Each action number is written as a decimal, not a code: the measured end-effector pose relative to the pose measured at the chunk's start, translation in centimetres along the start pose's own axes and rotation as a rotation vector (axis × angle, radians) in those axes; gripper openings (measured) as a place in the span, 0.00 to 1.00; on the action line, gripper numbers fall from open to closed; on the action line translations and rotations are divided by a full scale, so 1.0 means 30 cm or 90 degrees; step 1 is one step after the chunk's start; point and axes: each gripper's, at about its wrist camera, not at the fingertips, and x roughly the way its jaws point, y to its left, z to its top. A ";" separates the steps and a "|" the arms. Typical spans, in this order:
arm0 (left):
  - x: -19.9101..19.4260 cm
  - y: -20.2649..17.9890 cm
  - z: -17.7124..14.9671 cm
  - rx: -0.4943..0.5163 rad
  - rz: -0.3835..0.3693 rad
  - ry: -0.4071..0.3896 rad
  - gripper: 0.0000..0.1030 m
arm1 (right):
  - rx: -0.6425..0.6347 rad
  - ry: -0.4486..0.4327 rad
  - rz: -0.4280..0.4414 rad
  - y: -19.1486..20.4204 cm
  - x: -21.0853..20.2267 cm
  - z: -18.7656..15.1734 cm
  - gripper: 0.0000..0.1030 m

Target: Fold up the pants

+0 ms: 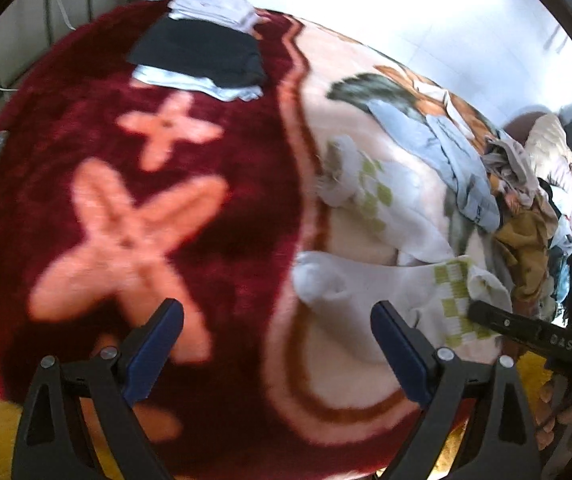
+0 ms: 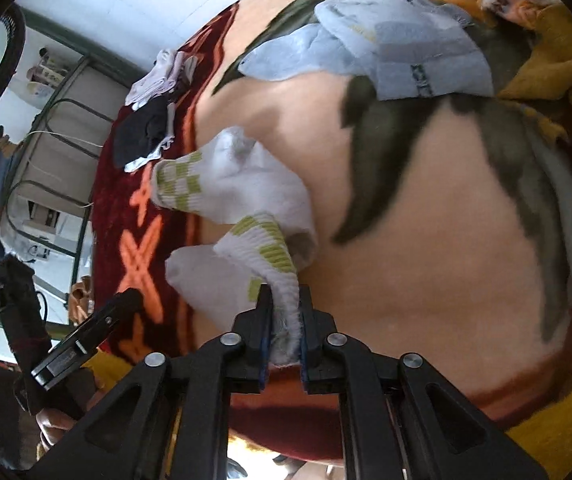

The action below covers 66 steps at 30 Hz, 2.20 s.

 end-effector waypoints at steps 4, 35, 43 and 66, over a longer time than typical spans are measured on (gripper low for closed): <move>0.071 -0.035 0.004 0.008 0.007 0.005 0.92 | 0.003 -0.004 -0.051 -0.009 -0.004 -0.004 0.30; 0.031 -0.026 -0.057 0.011 0.055 0.078 0.42 | -0.010 0.005 -0.088 -0.051 -0.043 -0.106 0.16; -0.020 -0.056 -0.055 0.020 0.038 0.046 0.46 | -0.133 0.025 -0.034 0.111 0.028 -0.123 0.16; 0.075 -0.004 -0.045 0.008 0.042 0.063 0.54 | -0.178 0.029 -0.144 0.081 0.111 -0.111 0.19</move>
